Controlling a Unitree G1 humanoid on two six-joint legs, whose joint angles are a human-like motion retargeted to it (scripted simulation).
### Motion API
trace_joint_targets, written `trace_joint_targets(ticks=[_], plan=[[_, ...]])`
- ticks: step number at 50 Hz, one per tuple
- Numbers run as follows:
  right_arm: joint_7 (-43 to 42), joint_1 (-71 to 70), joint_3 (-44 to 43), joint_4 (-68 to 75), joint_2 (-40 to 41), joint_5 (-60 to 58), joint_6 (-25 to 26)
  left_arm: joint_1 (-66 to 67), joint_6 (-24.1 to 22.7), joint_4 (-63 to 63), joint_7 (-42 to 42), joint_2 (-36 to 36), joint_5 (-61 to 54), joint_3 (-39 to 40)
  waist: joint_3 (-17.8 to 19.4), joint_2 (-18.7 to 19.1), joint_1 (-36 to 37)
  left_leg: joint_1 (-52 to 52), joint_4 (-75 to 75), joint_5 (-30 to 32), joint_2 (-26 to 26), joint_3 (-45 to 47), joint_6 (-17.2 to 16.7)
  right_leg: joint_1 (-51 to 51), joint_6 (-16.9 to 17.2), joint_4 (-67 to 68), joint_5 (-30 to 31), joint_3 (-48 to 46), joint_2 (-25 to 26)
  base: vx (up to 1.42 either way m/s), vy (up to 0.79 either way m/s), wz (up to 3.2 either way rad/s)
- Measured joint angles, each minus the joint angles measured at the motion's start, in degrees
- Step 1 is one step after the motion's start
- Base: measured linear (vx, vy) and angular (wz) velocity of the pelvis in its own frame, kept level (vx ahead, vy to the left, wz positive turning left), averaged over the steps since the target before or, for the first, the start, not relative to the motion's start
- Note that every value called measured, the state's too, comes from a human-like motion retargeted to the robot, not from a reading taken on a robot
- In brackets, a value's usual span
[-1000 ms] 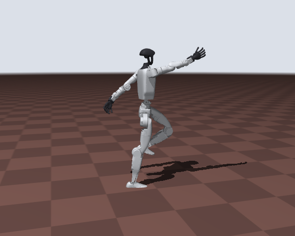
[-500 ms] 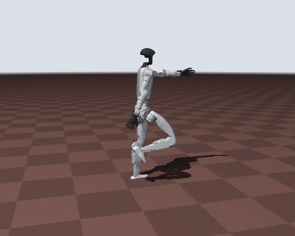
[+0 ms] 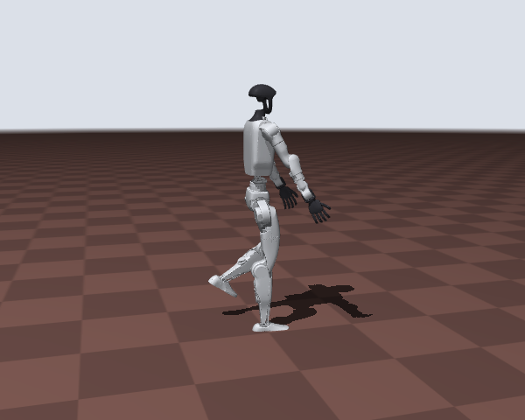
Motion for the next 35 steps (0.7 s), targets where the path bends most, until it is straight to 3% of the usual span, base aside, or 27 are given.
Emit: trace_joint_targets(ticks=[3,8,13,17,20,22,24,27,30,33,35], plan=[[-4.2,-22.1,-2.9,-4.2,-3.9,6.8,-3.8,21.6,-0.8,5.6,-1.2,-1.5,3.1,-4.3,0.0,-2.1,5.8,-13.2,24.4,-8.8,3.9,3.8,4.3,0.4,0.3,0.0,-1.9,4.8,-1.1,0.53,-0.02,-1.34],[-8.5,-54.7,9.0,-5.9,-13.0,20.4,-10.1,55.1,-1.4,2.2,-9.1,1.3,-4.9,-5.5,-1.3,-4.2,14.6,-32.5,40.9,-15.1,6.7,4.1,6.9,0.8,0.7,0.0,-4.0,8.2,-1.3,0.56,0.05,-0.67],[-9.9,-76.7,24.6,-4.7,-21.2,20.4,-10.9,75.4,1.6,2.0,-12.7,7.1,-10.3,0.0,-2.2,-6.1,19.7,-40.7,30.9,-13.8,7.1,6.3,9.1,2.5,0.5,0.5,-5.8,6.8,-1.6,0.55,0.09,0.20],[-9.0,-85.4,33.2,-2.6,-22.1,16.7,-9.9,78.7,4.0,1.9,-14.4,7.8,-13.7,4.4,-3.7,-6.4,19.1,-34.5,5.1,-10.6,7.2,12.5,9.6,3.0,1.5,3.3,-7.2,5.6,-1.0,0.56,0.10,0.38],[-8.1,-84.9,32.3,-1.2,-19.9,13.7,-8.7,73.2,5.1,2.4,-12.4,5.2,-14.7,5.6,-3.6,-6.8,19.1,-17.2,-31.3,-6.8,4.1,24.1,6.2,4.8,3.1,5.5,-8.0,7.0,-1.7,0.65,0.13,-0.47],[-9.1,-79.9,28.3,-2.3,-17.8,13.8,-9.3,65.3,3.4,3.8,-5.7,2.5,-18.0,7.7,0.0,-3.4,20.7,2.2,-63.1,3.0,-0.5,33.4,0.8,11.5,4.4,6.5,-8.7,9.6,0.1,0.76,0.22,-1.26],[-11.1,-71.8,21.6,-4.4,-15.3,12.6,-10.1,55.4,1.1,5.0,0.2,-0.7,-23.6,9.3,1.9,1.8,19.1,13.8,-79.3,13.1,-1.8,37.4,-3.8,17.0,3.6,8.8,-8.8,10.7,3.8,0.71,0.29,-0.37],[-10.4,-52.6,10.2,-7.9,-8.8,6.4,-9.8,38.2,-0.5,5.6,3.8,-4.5,-23.9,9.2,1.1,6.2,11.1,19.2,-81.4,17.7,-1.0,33.7,-7.4,15.2,0.1,23.8,-6.5,7.9,7.1,0.57,0.33,1.19],[-3.1,-28.5,5.6,-8.7,-3.8,-3.1,-6.7,16.5,0.7,4.0,4.5,-3.4,-12.0,7.5,-2.6,7.7,3.9,18.5,-81.4,17.3,-1.6,26.7,-7.2,-4.7,-3.6,62.7,-7.5,1.1,6.0,0.43,0.24,1.91],[5.2,-6.0,2.5,-5.3,-2.5,-18.4,-0.3,-10.1,4.4,1.5,6.9,0.3,0.1,9.2,-2.1,9.3,-0.9,20.1,-81.4,15.5,-1.6,19.1,-8.5,-19.5,-7.4,92.8,-13.4,-2.6,2.9,0.48,0.12,2.31],[9.7,8.4,1.2,-2.8,-0.8,-25.9,3.0,-27.9,6.9,0.5,8.1,2.2,4.4,9.6,-0.9,10.4,-5.1,21.7,-81.4,14.6,-1.4,13.0,-8.6,-26.8,-7.5,106.5,-16.6,-3.1,2.7,0.53,0.06,2.72]])
